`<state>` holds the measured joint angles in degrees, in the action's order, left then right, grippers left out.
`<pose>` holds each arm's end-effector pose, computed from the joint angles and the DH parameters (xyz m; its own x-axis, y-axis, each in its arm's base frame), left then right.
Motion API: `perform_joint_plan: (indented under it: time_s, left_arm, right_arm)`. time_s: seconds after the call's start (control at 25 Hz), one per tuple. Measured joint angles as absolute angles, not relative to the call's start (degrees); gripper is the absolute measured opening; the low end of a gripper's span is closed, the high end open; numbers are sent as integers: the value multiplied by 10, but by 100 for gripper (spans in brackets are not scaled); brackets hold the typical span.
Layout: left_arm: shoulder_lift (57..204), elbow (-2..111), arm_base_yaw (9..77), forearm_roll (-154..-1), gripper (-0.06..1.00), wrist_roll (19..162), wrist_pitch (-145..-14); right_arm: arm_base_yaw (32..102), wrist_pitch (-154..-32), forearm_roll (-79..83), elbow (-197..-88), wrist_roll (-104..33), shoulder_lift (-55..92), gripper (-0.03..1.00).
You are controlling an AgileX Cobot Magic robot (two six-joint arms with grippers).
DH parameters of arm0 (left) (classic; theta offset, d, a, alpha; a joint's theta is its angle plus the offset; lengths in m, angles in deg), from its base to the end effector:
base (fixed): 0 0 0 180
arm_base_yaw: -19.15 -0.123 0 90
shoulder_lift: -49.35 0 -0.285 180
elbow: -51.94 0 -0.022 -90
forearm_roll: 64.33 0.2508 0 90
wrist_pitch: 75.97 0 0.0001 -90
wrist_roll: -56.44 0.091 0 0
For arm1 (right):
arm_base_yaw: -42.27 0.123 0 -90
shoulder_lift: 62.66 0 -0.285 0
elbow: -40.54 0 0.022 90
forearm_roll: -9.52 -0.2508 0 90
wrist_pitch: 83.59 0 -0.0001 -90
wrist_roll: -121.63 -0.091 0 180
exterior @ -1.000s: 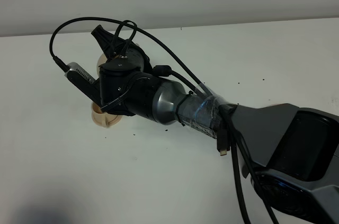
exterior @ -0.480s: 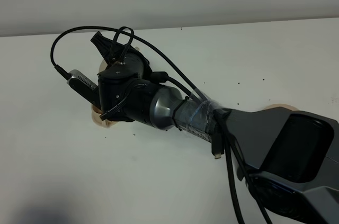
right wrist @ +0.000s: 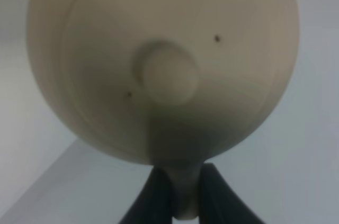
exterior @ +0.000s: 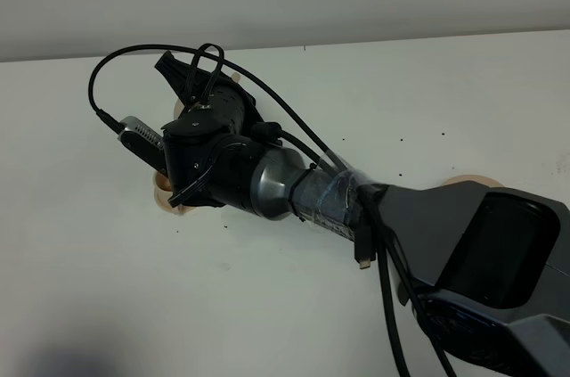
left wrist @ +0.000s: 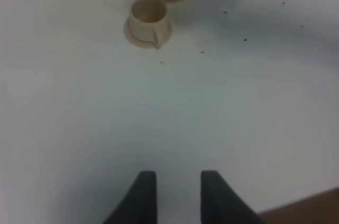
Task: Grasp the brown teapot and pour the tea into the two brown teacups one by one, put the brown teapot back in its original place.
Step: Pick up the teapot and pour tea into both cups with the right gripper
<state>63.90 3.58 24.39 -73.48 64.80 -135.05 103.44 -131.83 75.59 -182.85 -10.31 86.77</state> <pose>0.0129 -0.0137 0.2810 -0.5087 0.1096 -0.8540 0.2388 0.9709 -0.0176 0.3163 0.4458 0.1766 0.4562 -0.6406 0.6177 -0.2061 -0.7513 -0.6269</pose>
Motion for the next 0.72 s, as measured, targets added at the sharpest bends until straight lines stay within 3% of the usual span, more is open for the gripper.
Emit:
perform_joint_plan:
  time_s: [0.72]
  left_arm:
    - [639, 36, 244, -735, 23, 648, -1350]
  right_arm:
    - [1034, -1318, 767, -1829, -93, 868, 11]
